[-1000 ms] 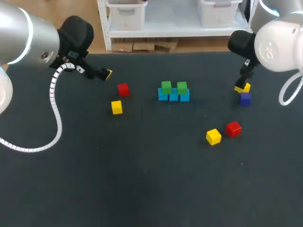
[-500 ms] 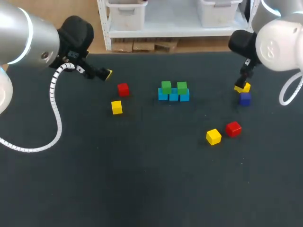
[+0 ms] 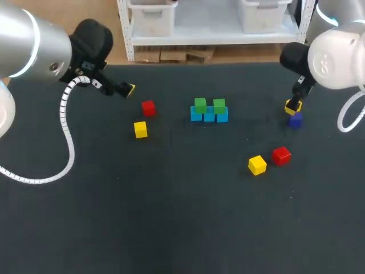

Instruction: Place the blue cubes, place green cubes on the blue cubes, place the yellow cubes on the green cubes, then place the red cubes on the yellow cubes, and place purple cube on the red cubes.

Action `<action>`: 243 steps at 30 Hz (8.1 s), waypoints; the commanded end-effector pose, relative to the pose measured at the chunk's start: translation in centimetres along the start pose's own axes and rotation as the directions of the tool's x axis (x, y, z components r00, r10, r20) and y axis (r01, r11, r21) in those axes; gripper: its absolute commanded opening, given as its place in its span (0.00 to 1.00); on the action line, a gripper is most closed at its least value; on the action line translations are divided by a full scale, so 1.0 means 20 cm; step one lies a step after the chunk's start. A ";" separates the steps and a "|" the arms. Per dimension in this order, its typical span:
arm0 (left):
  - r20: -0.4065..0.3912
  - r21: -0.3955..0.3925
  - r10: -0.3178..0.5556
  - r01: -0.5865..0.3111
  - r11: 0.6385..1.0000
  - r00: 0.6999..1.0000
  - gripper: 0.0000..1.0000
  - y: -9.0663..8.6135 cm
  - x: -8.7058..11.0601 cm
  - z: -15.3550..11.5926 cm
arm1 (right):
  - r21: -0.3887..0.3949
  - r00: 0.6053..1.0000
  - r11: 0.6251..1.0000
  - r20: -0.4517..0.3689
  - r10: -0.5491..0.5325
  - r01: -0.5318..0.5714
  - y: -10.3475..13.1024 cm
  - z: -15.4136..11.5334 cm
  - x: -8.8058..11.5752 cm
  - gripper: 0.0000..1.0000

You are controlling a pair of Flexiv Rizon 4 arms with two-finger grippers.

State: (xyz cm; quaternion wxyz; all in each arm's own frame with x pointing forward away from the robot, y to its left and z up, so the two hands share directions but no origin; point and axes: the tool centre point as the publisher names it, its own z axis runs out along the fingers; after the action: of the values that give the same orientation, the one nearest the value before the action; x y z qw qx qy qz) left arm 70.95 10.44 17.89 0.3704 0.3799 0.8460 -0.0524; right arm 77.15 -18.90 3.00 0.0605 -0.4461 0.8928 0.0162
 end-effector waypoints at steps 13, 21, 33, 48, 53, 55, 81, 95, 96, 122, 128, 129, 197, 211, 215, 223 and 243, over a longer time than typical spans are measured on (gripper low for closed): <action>0.001 0.002 0.001 -0.001 1.000 1.000 1.00 0.00 0.00 0.00 | -0.056 0.995 0.994 -0.001 0.096 -0.096 -0.06 0.07 -0.13 1.00; 0.001 0.002 0.001 -0.001 1.000 1.000 1.00 0.00 0.00 0.00 | -0.046 0.990 0.990 -0.053 0.130 -0.133 -0.08 0.08 -0.12 1.00; 0.001 0.002 0.001 -0.001 1.000 1.000 1.00 0.00 0.00 0.00 | -0.065 0.984 0.984 -0.088 0.158 -0.164 -0.08 0.15 -0.10 0.93; 0.001 0.002 0.001 -0.001 1.000 1.000 1.00 0.00 0.00 0.00 | -0.061 0.977 0.980 -0.110 0.182 -0.190 -0.09 0.20 -0.04 0.53; 0.001 0.002 0.001 -0.001 1.000 1.000 1.00 0.00 0.00 0.00 | -0.066 0.976 0.979 -0.113 0.186 -0.194 -0.09 0.21 -0.03 0.35; 0.001 0.002 0.001 -0.001 1.000 1.000 1.00 0.00 0.00 0.00 | -0.065 0.976 0.979 -0.112 0.185 -0.193 -0.09 0.22 -0.03 0.28; 0.001 0.002 0.001 -0.001 1.000 1.000 1.00 0.00 0.00 0.00 | -0.005 0.960 0.961 0.034 -0.276 0.277 0.24 -0.22 -0.43 0.00; 0.001 0.002 0.001 -0.001 1.000 1.000 1.00 0.00 0.00 0.00 | -0.014 0.891 0.891 0.048 -0.452 0.453 0.38 -0.35 -0.63 0.00; 0.001 0.002 0.001 -0.001 1.000 1.000 1.00 0.00 0.00 0.00 | -0.013 0.887 0.888 0.045 -0.459 0.460 0.39 -0.36 -0.64 0.00; 0.001 0.002 0.001 -0.001 1.000 1.000 1.00 0.00 0.00 0.00 | -0.136 0.760 0.753 0.005 -0.650 0.644 0.56 -0.20 -0.93 0.00; 0.001 0.002 0.001 -0.001 1.000 1.000 1.00 0.00 0.00 0.00 | -0.171 0.758 0.747 0.001 -0.652 0.643 0.57 -0.15 -0.95 0.00; 0.001 0.002 0.001 -0.001 1.000 1.000 1.00 0.00 0.00 0.00 | -0.174 0.758 0.747 -0.001 -0.652 0.642 0.57 -0.14 -0.95 0.00; 0.001 0.002 0.001 -0.001 1.000 1.000 1.00 0.00 0.00 0.00 | -0.236 0.780 0.764 -0.039 -0.625 0.600 0.57 0.00 -0.96 1.00; 0.001 0.002 0.001 -0.001 1.000 1.000 1.00 0.00 0.00 0.00 | -0.164 0.797 0.786 0.006 -0.604 0.597 0.56 -0.11 -0.94 1.00; 0.001 0.002 0.001 -0.001 1.000 1.000 1.00 0.00 0.00 0.00 | -0.122 0.816 0.808 0.032 -0.578 0.577 0.54 -0.19 -0.90 1.00; 0.001 0.002 0.001 -0.001 1.000 1.000 1.00 0.00 0.00 0.00 | -0.066 0.838 0.835 0.062 -0.543 0.546 0.54 -0.29 -0.77 1.00; 0.001 0.002 0.001 -0.001 1.000 1.000 1.00 0.00 0.00 0.00 | -0.019 0.796 0.800 0.114 -0.595 0.600 0.75 -0.35 -0.41 1.00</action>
State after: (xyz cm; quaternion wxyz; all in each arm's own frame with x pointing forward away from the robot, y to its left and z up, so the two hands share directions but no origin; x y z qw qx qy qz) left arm 70.95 10.45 17.89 0.3704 0.3799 0.8460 -0.0524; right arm 72.10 -3.33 10.50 -0.0183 -0.7104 0.6909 0.1330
